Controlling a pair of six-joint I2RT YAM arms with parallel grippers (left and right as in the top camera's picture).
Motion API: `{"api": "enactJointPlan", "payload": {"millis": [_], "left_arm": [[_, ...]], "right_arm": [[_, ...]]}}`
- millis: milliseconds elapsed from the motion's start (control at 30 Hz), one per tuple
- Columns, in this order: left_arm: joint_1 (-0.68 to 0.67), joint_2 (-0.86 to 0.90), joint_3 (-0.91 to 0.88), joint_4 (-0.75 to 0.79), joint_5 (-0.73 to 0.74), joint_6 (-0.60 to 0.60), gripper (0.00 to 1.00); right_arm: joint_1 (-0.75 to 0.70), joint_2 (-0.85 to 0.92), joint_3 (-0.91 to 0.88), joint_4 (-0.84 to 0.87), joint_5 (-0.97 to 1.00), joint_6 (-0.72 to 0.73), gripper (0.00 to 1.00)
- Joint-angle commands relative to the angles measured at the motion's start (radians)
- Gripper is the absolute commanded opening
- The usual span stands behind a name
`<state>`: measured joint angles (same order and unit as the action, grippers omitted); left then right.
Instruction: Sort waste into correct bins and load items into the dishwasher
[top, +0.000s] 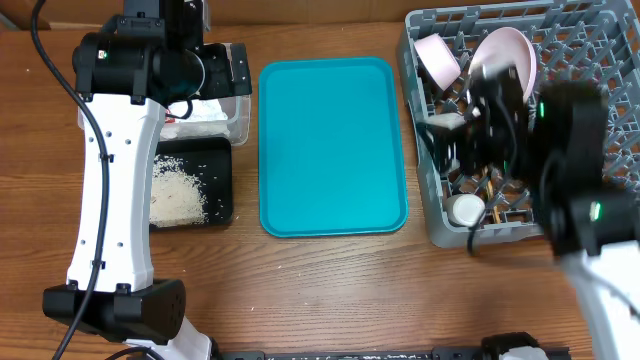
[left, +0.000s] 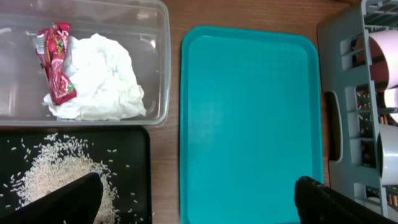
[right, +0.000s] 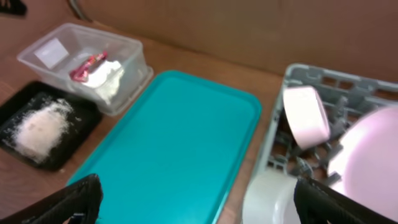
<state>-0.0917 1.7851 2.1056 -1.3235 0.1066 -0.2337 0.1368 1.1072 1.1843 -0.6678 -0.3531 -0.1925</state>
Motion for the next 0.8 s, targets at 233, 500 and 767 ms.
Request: {"api": "enactJointPlan", "payload": {"millis": [233,500,767], "left_arm": [[-0.007,-0.007,0.011,0.0,-0.006,-0.006,1.0],[-0.007,-0.007,0.011,-0.001,-0.006,-0.006,1.0],[-0.007,-0.007,0.011,-0.001,-0.006,-0.006,1.0]], "right_arm": [[-0.009,-0.55,-0.642,0.328,0.158,0.224,1.0],[-0.009,-0.852,-1.019,0.567,0.163,0.25,1.0],[-0.008,-1.003,-1.176,0.658,0.191,0.253,1.0]]}}
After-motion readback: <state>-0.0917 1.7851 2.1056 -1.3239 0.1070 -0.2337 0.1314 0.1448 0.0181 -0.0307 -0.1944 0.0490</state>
